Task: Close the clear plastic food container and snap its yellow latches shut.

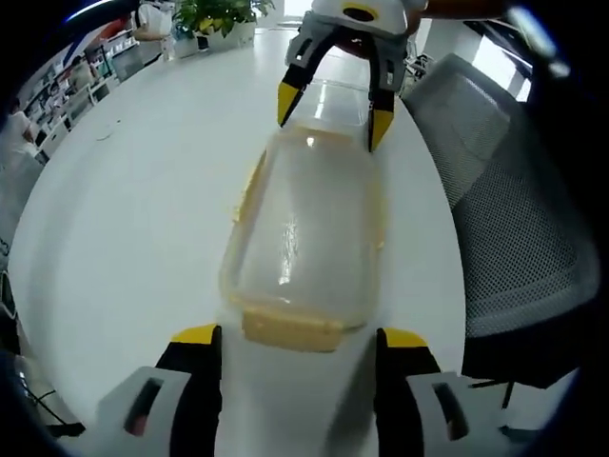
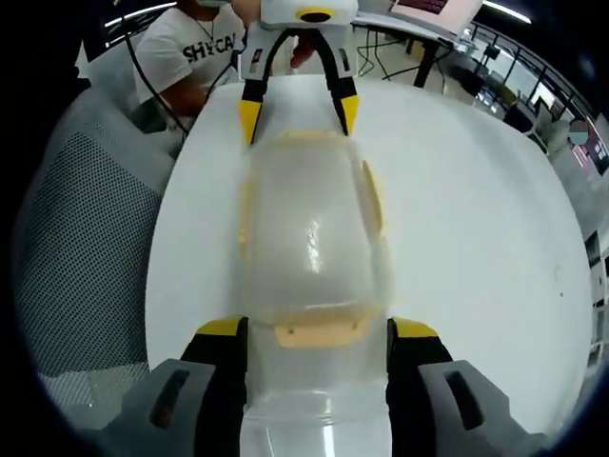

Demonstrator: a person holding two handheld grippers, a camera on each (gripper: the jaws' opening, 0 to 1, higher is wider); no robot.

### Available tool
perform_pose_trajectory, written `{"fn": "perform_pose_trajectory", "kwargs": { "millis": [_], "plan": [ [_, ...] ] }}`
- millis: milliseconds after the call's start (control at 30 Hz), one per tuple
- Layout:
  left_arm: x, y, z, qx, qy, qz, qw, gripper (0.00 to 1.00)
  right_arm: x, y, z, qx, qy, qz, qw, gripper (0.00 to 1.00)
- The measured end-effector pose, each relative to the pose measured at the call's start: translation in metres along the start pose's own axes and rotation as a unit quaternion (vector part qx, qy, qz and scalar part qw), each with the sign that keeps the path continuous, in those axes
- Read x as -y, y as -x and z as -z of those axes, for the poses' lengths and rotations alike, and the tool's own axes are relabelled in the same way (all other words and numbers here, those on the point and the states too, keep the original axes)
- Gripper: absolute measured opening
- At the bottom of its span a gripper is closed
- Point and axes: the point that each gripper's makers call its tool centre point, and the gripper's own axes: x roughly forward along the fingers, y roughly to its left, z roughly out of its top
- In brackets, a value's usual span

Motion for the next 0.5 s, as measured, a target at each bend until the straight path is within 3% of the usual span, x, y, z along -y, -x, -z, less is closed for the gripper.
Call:
{"fn": "perform_pose_trajectory", "kwargs": {
  "millis": [500],
  "plan": [
    [-0.0014, -0.0021, -0.0035, -0.011, -0.037, -0.004, 0.9993, 0.44, 0.0001, -0.0012, 0.0031, -0.018, 0.011, -0.005, 0.9998, 0.41]
  ]
}}
